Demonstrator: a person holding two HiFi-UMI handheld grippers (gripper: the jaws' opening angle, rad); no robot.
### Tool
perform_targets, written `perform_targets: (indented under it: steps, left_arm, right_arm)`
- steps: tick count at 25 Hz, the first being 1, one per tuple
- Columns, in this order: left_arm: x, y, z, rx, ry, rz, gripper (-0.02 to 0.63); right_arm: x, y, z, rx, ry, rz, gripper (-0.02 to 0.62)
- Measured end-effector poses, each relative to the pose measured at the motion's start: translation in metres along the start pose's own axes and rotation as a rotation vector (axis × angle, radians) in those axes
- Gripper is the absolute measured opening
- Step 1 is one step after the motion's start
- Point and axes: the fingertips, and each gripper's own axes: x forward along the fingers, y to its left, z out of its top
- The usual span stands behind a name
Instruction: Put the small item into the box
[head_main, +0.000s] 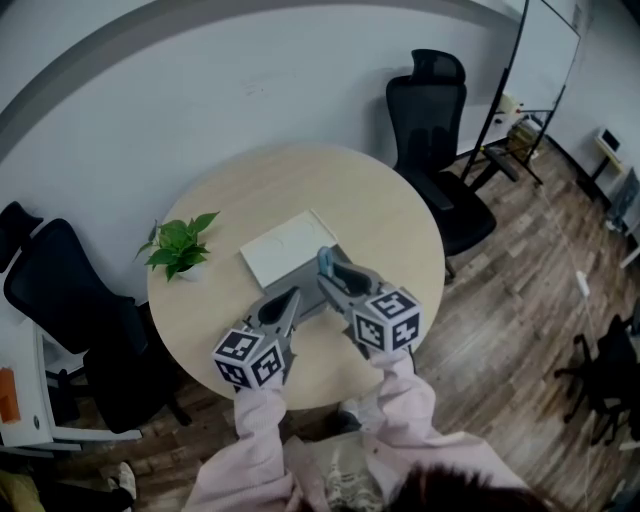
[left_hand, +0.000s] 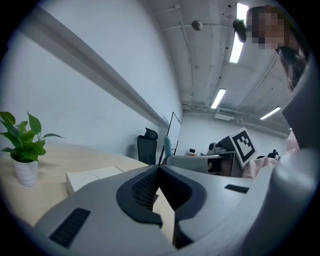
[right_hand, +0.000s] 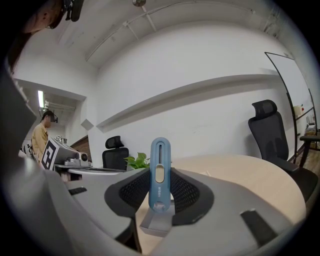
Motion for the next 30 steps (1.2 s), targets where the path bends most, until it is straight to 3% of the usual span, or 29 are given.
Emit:
perform_targets:
  steps: [18,30]
  left_arm:
    - [0.018,0.032,-0.017,-0.08,-0.023,0.137,0.009]
    - [0.028,0.055,-0.037,-0.177,0.02,0.127,0.009]
  right_arm:
    - [0.039,-0.02,-0.016,-0.071,0.121,0.135,0.129]
    - [0.066,-0.022,-0.042,-0.067,0.238,0.157,0.129]
